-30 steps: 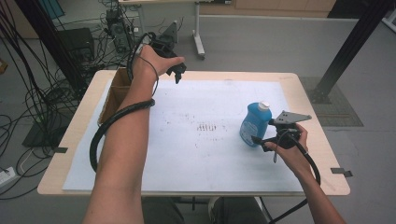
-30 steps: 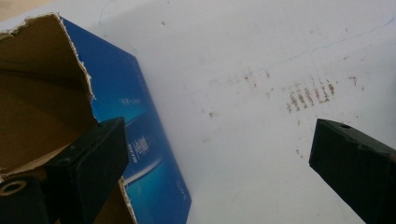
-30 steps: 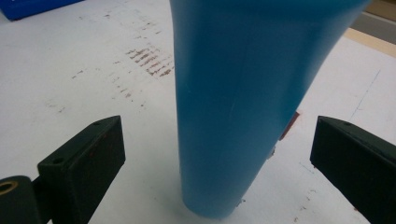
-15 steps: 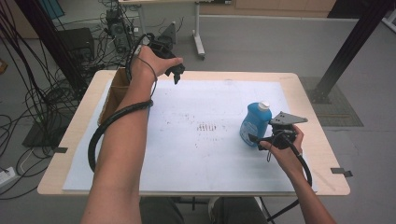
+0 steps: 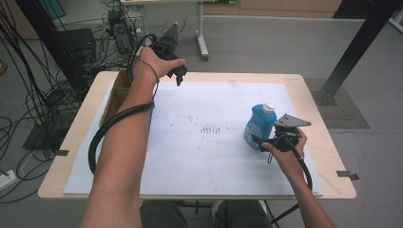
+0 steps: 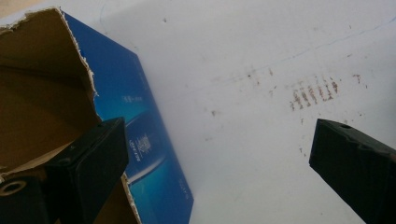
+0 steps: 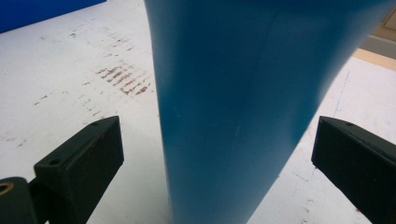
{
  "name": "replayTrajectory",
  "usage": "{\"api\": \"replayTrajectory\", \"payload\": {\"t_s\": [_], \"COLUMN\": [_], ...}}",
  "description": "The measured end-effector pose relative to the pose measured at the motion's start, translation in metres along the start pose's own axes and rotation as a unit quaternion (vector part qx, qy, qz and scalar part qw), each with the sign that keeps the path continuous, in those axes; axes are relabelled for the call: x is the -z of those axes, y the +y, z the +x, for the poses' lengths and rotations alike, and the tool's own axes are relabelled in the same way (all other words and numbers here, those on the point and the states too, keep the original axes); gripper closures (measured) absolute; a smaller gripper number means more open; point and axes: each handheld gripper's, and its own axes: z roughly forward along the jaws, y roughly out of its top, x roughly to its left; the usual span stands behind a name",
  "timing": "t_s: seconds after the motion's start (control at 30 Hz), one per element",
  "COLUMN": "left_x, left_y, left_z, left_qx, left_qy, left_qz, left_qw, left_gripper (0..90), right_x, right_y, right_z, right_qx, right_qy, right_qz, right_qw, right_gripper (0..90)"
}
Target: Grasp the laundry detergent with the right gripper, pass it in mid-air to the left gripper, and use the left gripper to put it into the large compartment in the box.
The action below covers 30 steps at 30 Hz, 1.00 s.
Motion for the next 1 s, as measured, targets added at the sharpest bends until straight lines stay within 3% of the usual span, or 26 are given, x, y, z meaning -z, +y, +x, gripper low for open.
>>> {"api": "replayTrajectory", "payload": {"t_s": [0.7,1.0], "left_x": [0.001,0.001], "left_y": [0.000,0.000], "left_z": [0.000,0.000], "left_qx": [-0.002,-0.003], "left_qy": [0.000,0.000], "left_qz": [-0.003,-0.002], "left_qw": [1.0000,1.0000], "left_gripper": [5.4,5.4], "right_x": [-0.009,-0.011], "right_y": [-0.003,-0.004], "right_z": [0.002,0.003], "right_qx": [-0.014,-0.019], "right_qy": [-0.031,-0.033], "right_qz": [-0.010,-0.012], "right_qw": [0.9994,0.9992], "right_gripper": [1.1,1.2]}}
